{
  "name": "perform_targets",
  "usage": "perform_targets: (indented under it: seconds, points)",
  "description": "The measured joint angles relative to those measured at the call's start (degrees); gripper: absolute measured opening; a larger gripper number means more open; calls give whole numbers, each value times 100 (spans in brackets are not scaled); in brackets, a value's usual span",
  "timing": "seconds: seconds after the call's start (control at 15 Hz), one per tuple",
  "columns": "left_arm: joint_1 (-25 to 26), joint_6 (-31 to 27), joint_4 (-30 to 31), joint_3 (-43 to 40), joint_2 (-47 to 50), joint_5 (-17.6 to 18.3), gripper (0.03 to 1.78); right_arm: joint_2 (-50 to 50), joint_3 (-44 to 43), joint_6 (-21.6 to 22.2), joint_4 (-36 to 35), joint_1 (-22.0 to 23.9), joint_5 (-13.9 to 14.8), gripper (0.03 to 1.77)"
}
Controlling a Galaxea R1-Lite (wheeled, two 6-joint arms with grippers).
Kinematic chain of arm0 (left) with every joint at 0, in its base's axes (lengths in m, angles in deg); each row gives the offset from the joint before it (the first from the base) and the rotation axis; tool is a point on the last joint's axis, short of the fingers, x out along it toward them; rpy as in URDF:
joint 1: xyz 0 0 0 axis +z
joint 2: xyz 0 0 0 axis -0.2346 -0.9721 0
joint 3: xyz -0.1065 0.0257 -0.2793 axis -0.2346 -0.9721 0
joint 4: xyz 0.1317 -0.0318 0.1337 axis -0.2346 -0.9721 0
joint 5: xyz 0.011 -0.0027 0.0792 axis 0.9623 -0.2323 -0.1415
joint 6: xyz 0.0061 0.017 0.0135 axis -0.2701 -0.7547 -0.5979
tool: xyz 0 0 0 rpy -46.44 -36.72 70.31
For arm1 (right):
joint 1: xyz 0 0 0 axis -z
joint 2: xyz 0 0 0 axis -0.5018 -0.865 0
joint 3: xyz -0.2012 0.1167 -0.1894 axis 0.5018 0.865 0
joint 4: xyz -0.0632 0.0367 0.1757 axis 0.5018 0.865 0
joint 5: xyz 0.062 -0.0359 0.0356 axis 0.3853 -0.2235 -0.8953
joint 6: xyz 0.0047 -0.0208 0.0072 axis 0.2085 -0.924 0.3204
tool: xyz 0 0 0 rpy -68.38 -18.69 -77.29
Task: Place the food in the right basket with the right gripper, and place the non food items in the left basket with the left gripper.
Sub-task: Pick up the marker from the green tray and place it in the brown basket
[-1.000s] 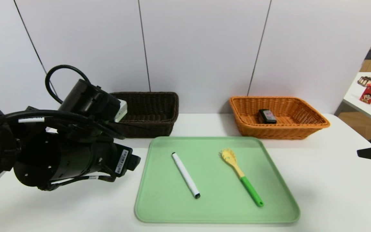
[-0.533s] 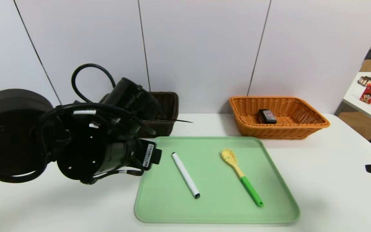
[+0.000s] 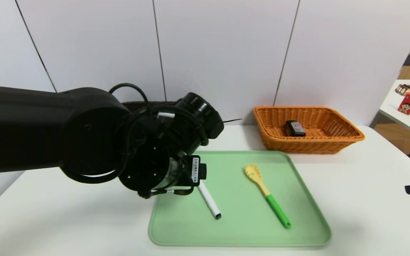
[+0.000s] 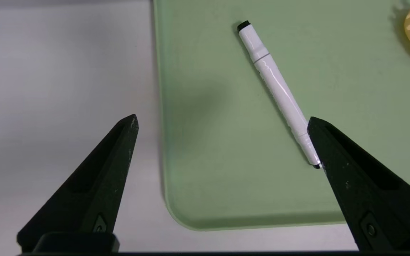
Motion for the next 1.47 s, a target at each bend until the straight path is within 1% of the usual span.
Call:
perform_targets:
  seconds: [0.2,0.4,0.47,0.6,1.0,1.47]
  points:
    - [-24,551,-156,474,-461,9,169,39,83,-4,4,0,13,169]
    - [-57,1072,-523,1095,-948,39,169,63,165,-11,-7,0,5,169]
    - [-79,1143,-689,1241,-1113,63,169,72,195,-9,-9,0,6,169]
    - [-101,1168,-855,1396,-1392,83,169,116,261,-9,-18,-2,6,169]
    - [-112,1193,-1028,1698,-1992,91,169,160,291,-15,-20,-4,13,169]
    - [-105,1251,-1165,1763,-2161,74,169,155,267,-28,-57,-52,16,169]
